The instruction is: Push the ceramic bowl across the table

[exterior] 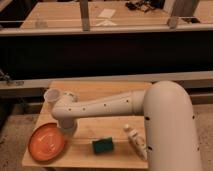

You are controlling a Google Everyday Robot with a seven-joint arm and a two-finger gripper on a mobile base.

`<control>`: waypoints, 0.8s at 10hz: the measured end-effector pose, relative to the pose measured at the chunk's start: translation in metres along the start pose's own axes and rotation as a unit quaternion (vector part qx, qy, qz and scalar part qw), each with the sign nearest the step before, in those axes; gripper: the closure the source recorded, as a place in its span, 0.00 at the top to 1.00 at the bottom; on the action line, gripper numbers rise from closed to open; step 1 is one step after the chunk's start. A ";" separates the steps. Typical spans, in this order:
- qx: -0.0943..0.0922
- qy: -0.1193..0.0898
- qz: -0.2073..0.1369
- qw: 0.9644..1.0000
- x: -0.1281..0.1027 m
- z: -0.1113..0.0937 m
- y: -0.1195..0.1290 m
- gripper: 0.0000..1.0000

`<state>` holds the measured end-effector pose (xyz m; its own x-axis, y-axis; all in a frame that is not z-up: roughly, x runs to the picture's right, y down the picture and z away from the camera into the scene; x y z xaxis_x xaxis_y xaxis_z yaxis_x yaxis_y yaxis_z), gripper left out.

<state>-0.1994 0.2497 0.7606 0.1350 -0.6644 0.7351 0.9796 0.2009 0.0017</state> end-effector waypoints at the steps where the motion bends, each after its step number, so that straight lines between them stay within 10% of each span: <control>1: 0.000 -0.001 -0.002 1.000 -0.001 0.000 -0.002 0.15; 8: 0.002 -0.003 -0.010 1.000 -0.003 0.002 -0.019 0.15</control>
<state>-0.2190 0.2493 0.7597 0.1134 -0.6637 0.7393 0.9815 0.1903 0.0203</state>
